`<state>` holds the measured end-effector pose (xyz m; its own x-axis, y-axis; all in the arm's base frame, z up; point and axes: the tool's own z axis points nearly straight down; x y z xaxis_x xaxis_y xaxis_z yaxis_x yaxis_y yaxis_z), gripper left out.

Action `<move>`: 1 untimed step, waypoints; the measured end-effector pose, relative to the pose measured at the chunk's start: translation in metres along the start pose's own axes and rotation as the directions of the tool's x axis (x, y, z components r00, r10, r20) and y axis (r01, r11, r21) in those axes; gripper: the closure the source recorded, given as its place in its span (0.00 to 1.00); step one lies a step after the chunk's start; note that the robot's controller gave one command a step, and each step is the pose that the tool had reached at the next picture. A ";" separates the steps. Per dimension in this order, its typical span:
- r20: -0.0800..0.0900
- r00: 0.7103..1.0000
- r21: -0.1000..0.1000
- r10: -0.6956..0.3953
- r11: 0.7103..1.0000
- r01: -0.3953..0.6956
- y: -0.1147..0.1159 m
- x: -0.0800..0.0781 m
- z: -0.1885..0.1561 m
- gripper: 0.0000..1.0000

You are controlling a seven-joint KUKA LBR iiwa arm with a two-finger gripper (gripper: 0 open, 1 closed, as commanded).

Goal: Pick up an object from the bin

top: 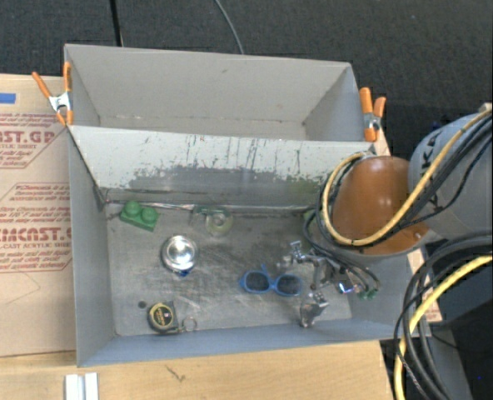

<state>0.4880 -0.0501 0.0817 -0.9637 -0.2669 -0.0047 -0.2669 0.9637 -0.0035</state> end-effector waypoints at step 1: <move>-0.004 1.000 -0.004 -0.003 1.000 0.003 0.004 0.000 0.001 1.00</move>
Offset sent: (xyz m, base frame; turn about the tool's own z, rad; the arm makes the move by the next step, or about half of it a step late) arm 0.0000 0.0000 0.0000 0.0000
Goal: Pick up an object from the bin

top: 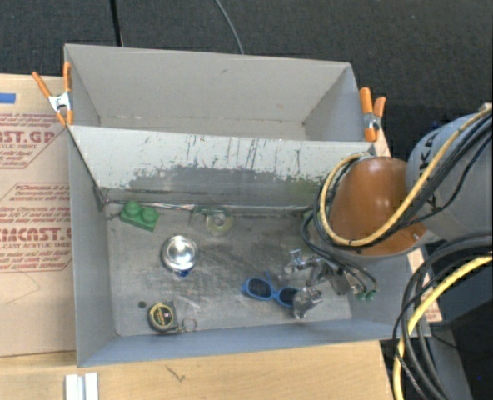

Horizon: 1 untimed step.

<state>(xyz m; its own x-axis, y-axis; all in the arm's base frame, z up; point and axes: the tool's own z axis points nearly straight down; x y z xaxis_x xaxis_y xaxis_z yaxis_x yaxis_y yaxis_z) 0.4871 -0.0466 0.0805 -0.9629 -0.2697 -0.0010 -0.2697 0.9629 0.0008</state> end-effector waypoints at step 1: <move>0.005 0.938 0.005 -0.346 0.938 0.346 -0.011 -0.005 -0.140 1.00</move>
Offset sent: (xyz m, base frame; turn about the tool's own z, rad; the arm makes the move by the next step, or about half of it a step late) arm 0.0061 -0.0099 0.1380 -0.3532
